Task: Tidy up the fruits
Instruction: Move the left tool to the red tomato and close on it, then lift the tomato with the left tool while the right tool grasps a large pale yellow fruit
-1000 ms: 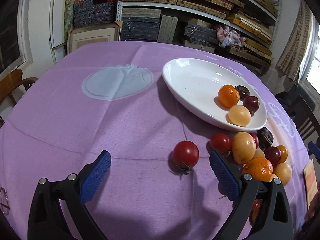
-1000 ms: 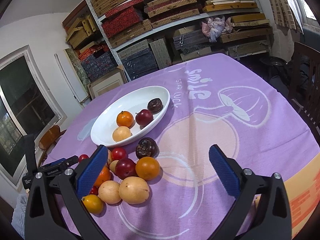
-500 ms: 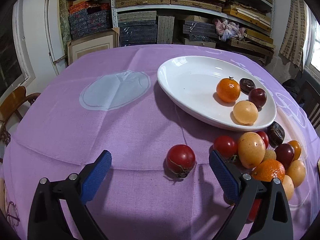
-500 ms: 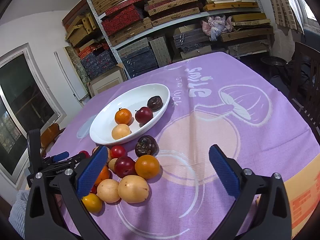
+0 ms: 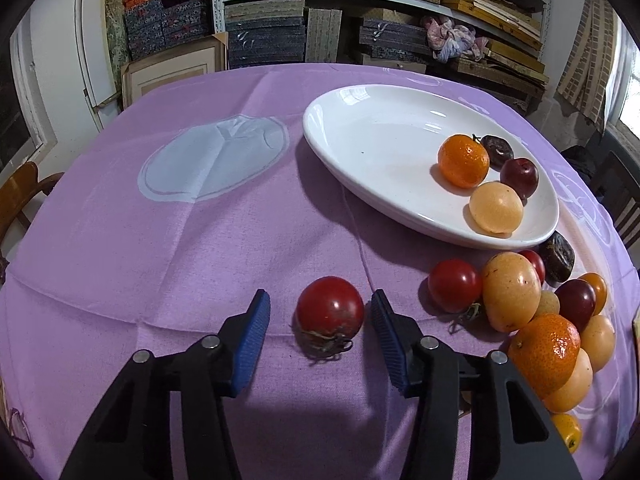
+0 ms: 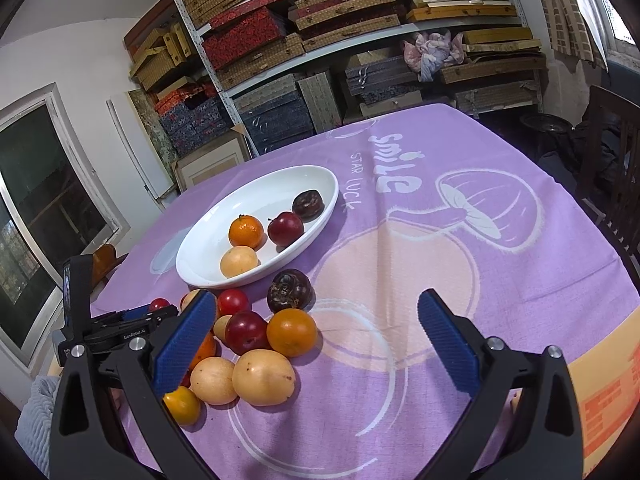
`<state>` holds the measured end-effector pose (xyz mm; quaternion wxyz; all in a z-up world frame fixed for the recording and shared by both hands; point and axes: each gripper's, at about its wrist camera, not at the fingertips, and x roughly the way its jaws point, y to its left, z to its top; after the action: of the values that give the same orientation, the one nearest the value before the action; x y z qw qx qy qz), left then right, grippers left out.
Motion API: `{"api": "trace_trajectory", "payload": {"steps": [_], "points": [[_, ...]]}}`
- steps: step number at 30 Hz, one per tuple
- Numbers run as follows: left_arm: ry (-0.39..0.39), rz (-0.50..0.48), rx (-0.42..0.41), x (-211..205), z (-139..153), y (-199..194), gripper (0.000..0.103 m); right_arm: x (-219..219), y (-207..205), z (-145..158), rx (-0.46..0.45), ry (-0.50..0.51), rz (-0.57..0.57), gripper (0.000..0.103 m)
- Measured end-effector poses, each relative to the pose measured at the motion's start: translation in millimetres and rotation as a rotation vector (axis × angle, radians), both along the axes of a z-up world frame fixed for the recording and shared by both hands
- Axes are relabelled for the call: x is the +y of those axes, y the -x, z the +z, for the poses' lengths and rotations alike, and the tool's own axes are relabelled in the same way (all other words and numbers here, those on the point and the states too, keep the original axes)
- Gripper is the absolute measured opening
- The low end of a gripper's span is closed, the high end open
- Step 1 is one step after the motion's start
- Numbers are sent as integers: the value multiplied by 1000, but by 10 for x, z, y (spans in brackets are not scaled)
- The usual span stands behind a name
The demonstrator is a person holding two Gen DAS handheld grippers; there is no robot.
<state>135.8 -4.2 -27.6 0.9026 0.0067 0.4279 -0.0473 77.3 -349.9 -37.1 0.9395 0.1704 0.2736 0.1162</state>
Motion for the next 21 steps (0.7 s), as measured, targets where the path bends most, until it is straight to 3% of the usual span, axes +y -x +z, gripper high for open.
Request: {"api": "trace_trajectory", "payload": {"steps": [3,7,10,12,15,18,20,21], "points": [[50,-44,-4,1,10,3,31,6,5,-12,-1,8,1,99],[88,-61,-3,37,10,39,31,9,6,-15,-1,7,2,99],[64,-61,-17,50,27,120,31,51,2,-9,11,8,41,99],[32,-49,-38,68,53,200,31,162,19,6,31,55,100,99],[-1,-29,-59,120,82,309,31,407,141,17,29,201,157,99],[4,-9,-69,200,105,346,31,603,234,-29,23,304,183,98],[10,-4,-76,220,121,350,31,715,213,-106,50,356,197,83],[11,-6,-77,223,123,358,31,751,163,-149,74,367,208,65]]}}
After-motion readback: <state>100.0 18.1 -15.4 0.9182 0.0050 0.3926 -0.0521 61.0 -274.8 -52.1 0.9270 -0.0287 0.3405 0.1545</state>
